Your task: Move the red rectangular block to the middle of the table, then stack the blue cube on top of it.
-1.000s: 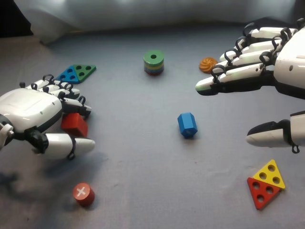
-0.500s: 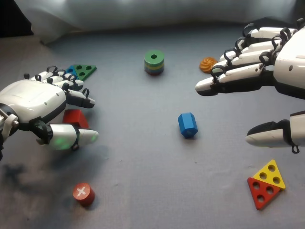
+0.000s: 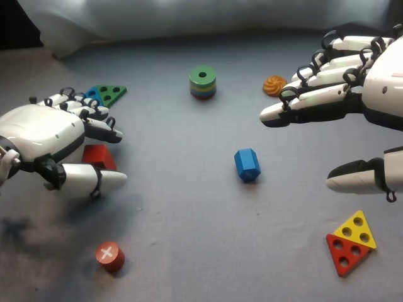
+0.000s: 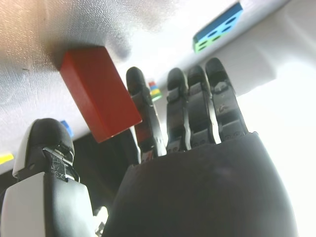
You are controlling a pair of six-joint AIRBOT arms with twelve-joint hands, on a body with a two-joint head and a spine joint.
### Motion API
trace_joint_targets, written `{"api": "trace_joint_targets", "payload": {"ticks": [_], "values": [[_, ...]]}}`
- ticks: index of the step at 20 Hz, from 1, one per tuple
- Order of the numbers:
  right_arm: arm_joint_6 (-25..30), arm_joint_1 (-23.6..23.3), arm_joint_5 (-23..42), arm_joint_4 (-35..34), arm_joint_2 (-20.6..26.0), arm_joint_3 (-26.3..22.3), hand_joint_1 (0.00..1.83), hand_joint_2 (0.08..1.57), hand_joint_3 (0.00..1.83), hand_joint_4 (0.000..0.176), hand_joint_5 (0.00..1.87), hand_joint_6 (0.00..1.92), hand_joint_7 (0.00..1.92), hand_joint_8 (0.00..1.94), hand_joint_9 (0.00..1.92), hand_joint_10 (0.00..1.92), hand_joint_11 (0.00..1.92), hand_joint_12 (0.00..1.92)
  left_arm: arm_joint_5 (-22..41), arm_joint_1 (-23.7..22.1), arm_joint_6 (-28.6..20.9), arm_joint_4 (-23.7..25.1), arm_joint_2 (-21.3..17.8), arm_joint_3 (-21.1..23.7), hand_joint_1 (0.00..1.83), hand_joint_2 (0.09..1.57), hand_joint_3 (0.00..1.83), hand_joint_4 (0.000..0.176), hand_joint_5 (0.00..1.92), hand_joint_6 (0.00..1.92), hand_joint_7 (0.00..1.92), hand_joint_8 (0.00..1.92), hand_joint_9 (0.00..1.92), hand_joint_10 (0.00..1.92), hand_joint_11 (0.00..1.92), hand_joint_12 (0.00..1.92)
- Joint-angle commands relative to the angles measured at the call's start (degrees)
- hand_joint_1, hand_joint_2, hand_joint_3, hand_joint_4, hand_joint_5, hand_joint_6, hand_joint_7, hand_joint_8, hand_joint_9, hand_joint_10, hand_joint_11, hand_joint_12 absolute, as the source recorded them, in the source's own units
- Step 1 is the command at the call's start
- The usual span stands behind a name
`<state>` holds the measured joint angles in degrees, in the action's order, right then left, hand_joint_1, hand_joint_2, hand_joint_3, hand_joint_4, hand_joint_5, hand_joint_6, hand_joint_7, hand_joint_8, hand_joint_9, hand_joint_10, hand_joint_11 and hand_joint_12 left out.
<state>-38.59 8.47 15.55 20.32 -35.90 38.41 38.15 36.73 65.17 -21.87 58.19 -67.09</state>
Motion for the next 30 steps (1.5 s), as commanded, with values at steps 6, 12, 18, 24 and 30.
{"api": "trace_joint_targets", "payload": {"ticks": [6, 12, 18, 24, 30], "values": [[0.34, -0.58, 6.23, -0.89, 0.63, -0.25, 0.56, 1.15, 0.0, 0.0, 0.34, 0.01, 0.34, 0.01, 0.3, 0.01, 0.0, 0.8, 5.65, 0.49, -0.77, 0.3, -1.77, 0.39, 0.3, 1.14, 0.0, 0.135, 0.6, 0.0, 0.24, 0.0, 0.12, 0.0, 0.0, 0.29], [0.34, -0.58, 6.23, -0.89, 0.63, -0.25, 0.56, 1.15, 0.0, 0.0, 0.32, 0.0, 0.32, 0.0, 0.29, 0.01, 0.0, 0.76, 5.68, 1.06, -0.93, 0.29, -1.79, 0.74, 0.31, 1.19, 0.01, 0.133, 0.62, 0.01, 0.25, 0.0, 0.12, 0.0, 0.0, 0.28], [0.34, -0.58, 6.23, -0.89, 0.63, -0.25, 0.57, 1.16, 0.0, 0.0, 0.31, 0.0, 0.31, 0.0, 0.28, 0.0, 0.0, 0.72, 5.83, 1.47, -0.93, 0.01, -1.78, 0.7, 0.34, 1.22, 0.01, 0.126, 0.63, 0.01, 0.27, 0.0, 0.11, 0.0, 0.0, 0.22], [0.34, -0.58, 6.23, -0.89, 0.63, -0.25, 0.54, 1.16, 0.0, 0.0, 0.31, 0.0, 0.3, 0.0, 0.27, 0.0, 0.0, 0.7, 5.91, 1.51, -1.22, -0.06, -1.8, 0.71, 0.35, 1.22, 0.0, 0.136, 0.66, 0.01, 0.3, 0.0, 0.15, 0.01, 0.0, 0.31], [0.34, -0.58, 6.24, -0.89, 0.63, -0.25, 0.56, 1.16, 0.0, 0.0, 0.32, 0.0, 0.32, 0.0, 0.28, 0.01, 0.0, 0.75, 5.91, 1.12, -1.26, 0.05, -1.87, 0.71, 0.36, 1.23, 0.0, 0.121, 0.65, 0.01, 0.29, 0.0, 0.15, 0.0, 0.0, 0.31]]}}
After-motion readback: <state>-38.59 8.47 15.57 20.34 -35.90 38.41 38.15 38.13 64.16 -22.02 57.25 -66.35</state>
